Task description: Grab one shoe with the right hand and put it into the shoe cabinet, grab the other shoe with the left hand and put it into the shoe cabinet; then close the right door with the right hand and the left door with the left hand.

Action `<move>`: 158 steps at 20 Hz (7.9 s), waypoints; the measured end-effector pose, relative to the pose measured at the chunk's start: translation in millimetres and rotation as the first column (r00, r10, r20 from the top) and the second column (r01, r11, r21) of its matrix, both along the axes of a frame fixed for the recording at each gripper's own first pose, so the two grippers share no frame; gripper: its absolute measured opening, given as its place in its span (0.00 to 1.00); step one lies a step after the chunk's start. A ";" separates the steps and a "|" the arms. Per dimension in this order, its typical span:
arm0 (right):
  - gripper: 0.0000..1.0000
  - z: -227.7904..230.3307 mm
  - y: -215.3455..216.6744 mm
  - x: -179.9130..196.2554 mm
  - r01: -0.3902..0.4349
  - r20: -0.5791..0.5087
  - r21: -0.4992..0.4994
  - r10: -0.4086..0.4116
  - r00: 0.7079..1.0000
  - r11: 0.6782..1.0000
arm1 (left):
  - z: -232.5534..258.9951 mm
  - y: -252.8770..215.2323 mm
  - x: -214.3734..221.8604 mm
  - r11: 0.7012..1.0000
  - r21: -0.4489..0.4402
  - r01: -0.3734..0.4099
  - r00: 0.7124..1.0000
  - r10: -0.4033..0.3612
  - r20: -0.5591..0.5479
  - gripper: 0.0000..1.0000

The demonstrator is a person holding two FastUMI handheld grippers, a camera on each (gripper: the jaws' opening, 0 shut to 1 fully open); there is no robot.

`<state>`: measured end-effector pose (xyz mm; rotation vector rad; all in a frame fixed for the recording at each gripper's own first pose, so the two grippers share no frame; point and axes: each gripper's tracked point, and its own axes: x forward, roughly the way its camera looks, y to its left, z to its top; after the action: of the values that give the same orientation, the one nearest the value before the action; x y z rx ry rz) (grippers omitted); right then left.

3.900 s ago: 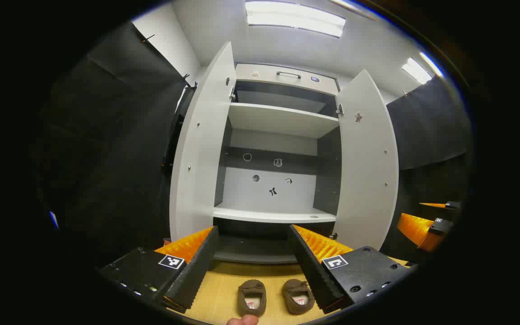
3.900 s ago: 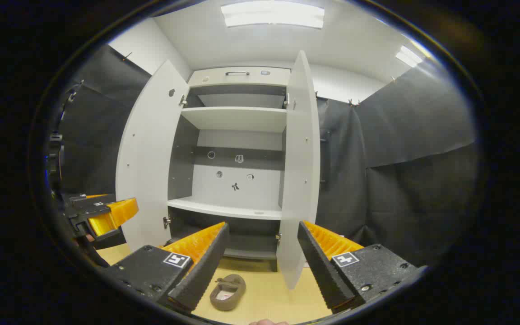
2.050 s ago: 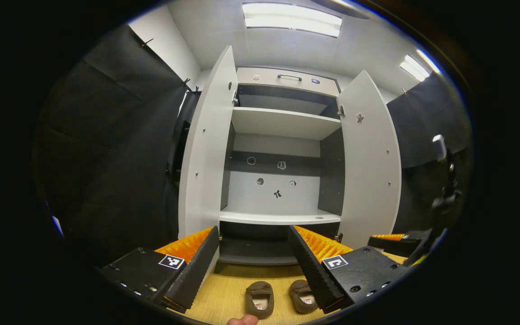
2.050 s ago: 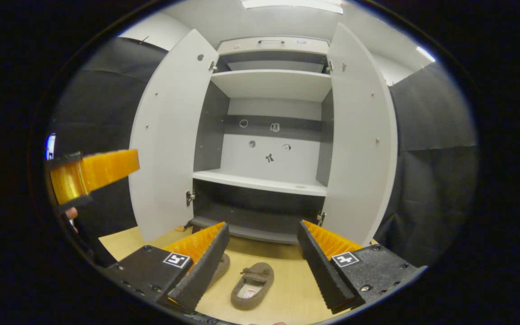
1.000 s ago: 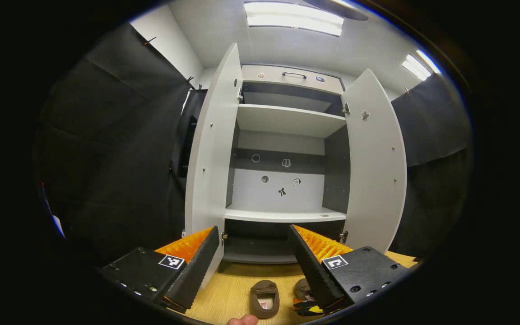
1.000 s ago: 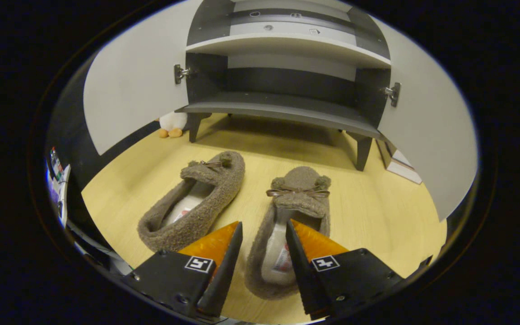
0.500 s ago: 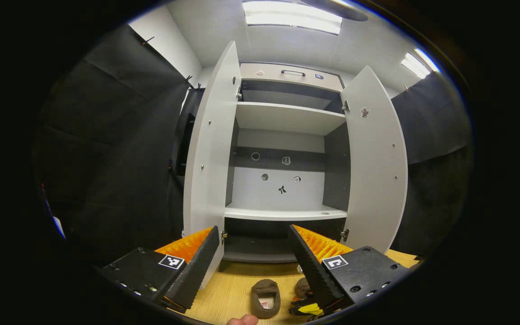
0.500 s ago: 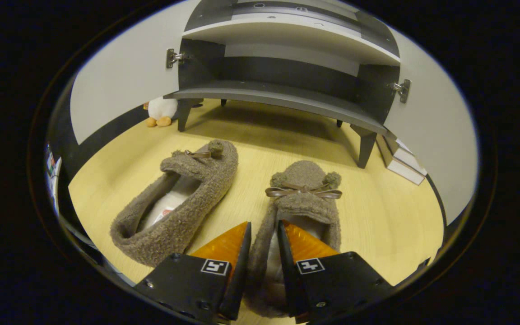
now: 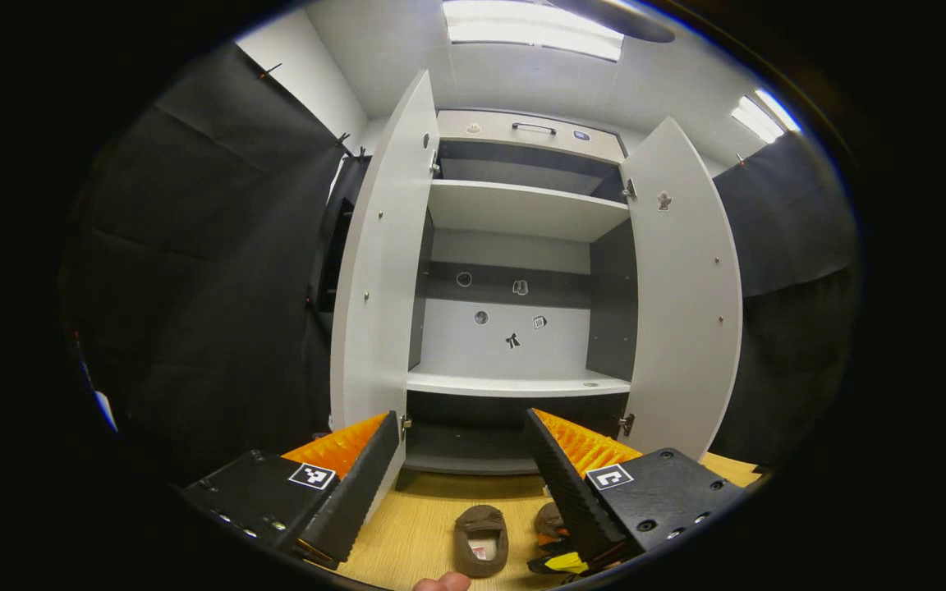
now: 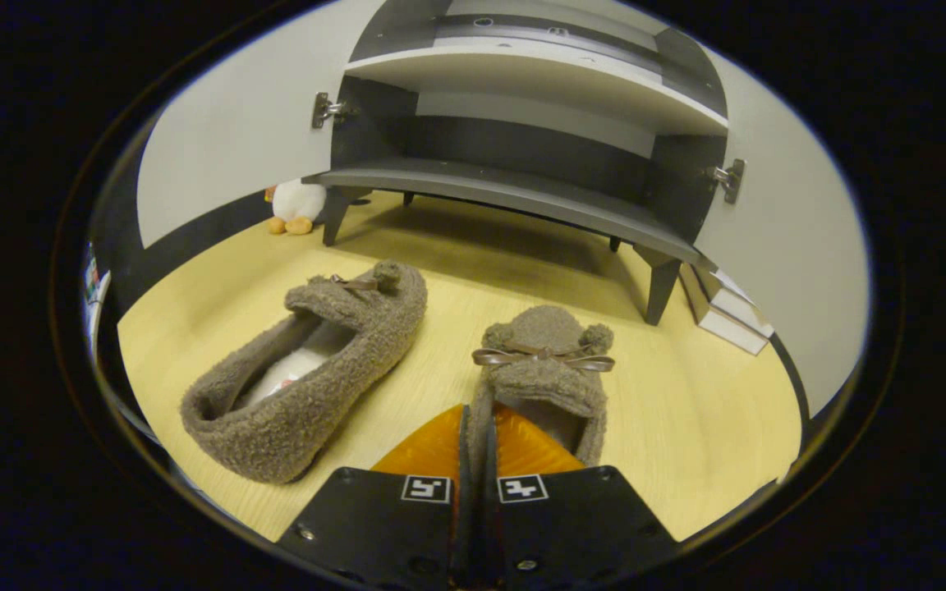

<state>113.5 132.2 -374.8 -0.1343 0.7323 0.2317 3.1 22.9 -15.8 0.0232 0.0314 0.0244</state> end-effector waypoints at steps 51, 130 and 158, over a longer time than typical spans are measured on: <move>0.10 297.7 -25.6 311.3 0.066 0.101 -0.195 -0.046 0.994 0.979 | 0.5 -9.0 -8.0 1.000 -0.014 0.027 0.999 -0.027 0.025 0.95; 0.85 293.8 -118.0 -121.0 0.157 0.581 0.195 -0.243 0.777 0.968 | -346.6 28.1 53.7 0.988 -0.125 -0.089 0.711 -0.025 -0.703 0.95; 0.86 284.1 -115.6 -106.2 0.138 0.549 0.123 -0.183 0.816 0.983 | -264.3 2.4 74.9 0.992 -0.092 -0.089 0.873 0.033 -0.486 0.02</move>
<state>7.3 16.6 -90.7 -0.0589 0.1424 0.0489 78.0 25.3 -280.2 -0.0846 0.5383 0.0800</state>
